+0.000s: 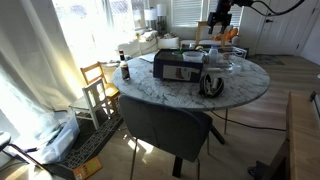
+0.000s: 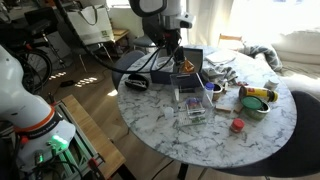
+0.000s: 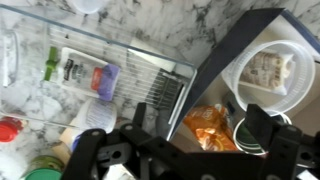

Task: Remove the content from the transparent box and put then in the bowl in the box

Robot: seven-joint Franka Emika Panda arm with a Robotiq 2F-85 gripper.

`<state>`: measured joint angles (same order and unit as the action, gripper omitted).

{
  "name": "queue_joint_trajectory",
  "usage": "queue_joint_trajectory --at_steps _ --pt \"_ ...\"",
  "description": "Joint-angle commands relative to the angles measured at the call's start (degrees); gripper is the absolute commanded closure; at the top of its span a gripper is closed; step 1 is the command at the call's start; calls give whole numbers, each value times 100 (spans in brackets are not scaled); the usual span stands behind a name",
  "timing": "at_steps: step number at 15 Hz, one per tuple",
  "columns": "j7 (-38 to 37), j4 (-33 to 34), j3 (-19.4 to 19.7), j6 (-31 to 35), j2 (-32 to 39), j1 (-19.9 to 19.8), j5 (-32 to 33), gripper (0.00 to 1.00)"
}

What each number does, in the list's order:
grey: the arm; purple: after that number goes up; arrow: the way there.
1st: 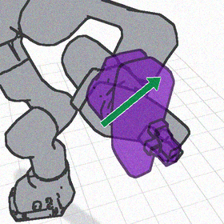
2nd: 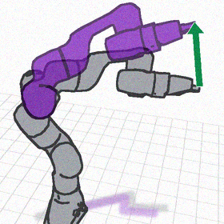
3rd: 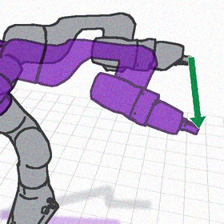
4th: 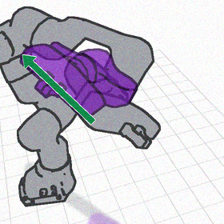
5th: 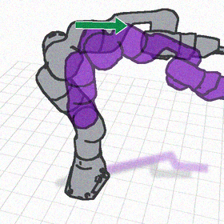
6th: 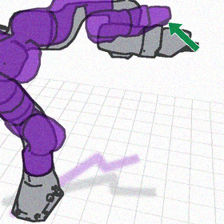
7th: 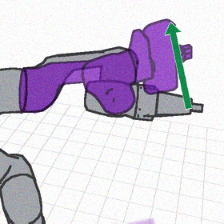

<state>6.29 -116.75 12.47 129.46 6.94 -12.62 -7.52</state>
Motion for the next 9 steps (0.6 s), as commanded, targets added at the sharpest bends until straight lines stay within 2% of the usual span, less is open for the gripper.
queue_joint_trajectory --at_steps 1,4,9 --pt "-645 -135 207 208 129 -105 701 0" --pt "-1062 -70 376 314 402 -196 1054 0" --pt "-1524 205 544 479 993 -271 1269 0"
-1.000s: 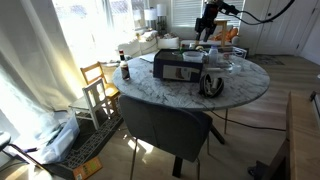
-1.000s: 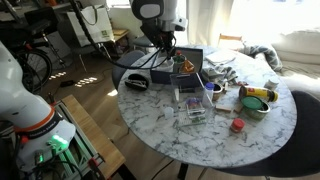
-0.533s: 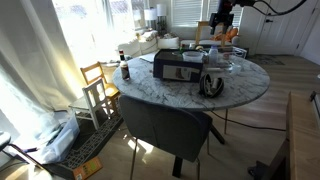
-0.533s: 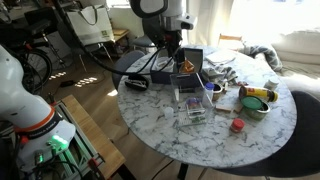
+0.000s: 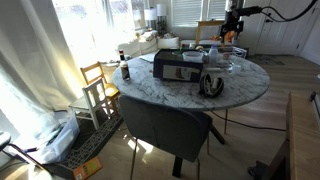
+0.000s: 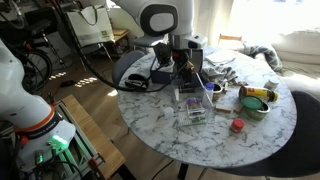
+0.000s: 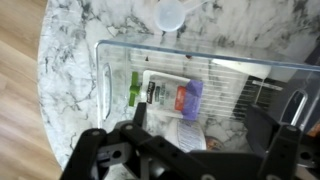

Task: Remove the content from the transparent box and put then in the bowl in the box

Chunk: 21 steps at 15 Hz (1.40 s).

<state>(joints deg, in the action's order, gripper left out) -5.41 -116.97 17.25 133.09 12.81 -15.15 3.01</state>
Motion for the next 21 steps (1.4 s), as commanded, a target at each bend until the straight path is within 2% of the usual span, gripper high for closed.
queue_joint_trajectory --at_steps 1,14,20,21 --pt "-438 297 83 95 538 -8 250 0" --pt "-975 1650 126 195 2269 78 312 0" --pt "-1168 2135 137 133 2787 138 257 0" --pt "-1195 2192 137 128 2859 146 249 3"
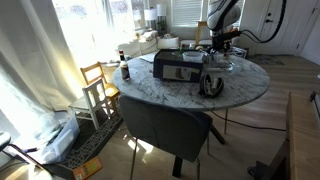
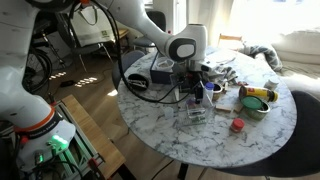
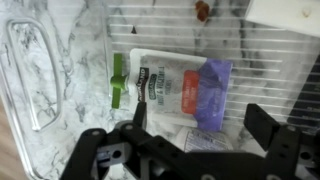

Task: Remove the content from the transparent box and put then in the bowl in the box

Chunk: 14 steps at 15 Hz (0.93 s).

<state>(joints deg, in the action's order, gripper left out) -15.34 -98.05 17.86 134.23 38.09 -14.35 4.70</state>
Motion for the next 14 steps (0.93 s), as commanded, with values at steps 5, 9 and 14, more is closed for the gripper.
queue_joint_trajectory --at_steps 5,9,14 --pt "-243 468 81 -44 572 86 67 25" --pt "-221 519 57 -80 605 77 24 66" --pt "-184 518 24 -105 503 85 -12 99"
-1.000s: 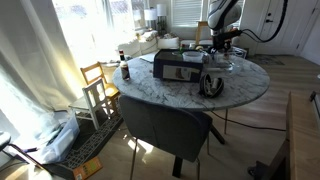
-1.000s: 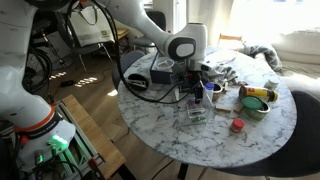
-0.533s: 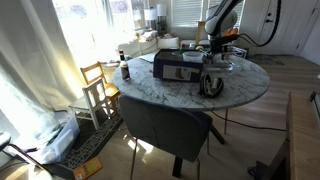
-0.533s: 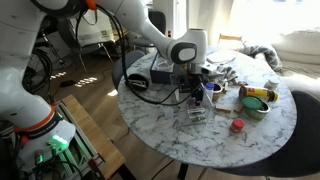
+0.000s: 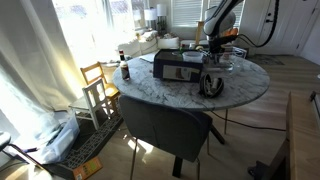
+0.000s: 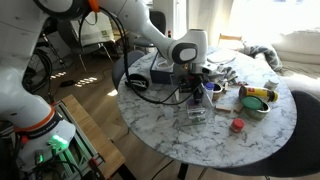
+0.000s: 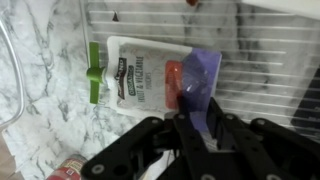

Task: Remove the content from the transparent box and put then in the bowl in the box

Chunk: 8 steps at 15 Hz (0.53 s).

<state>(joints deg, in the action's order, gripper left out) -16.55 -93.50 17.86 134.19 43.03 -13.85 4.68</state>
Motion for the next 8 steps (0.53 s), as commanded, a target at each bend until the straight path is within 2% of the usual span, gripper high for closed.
queue_joint_trajectory --at_steps 1,5,8 --pt "-60 66 21 -100 -7 40 -10 100" --pt "-49 18 26 -142 -69 75 12 100" --pt "76 -210 -43 -125 -398 95 -26 100"
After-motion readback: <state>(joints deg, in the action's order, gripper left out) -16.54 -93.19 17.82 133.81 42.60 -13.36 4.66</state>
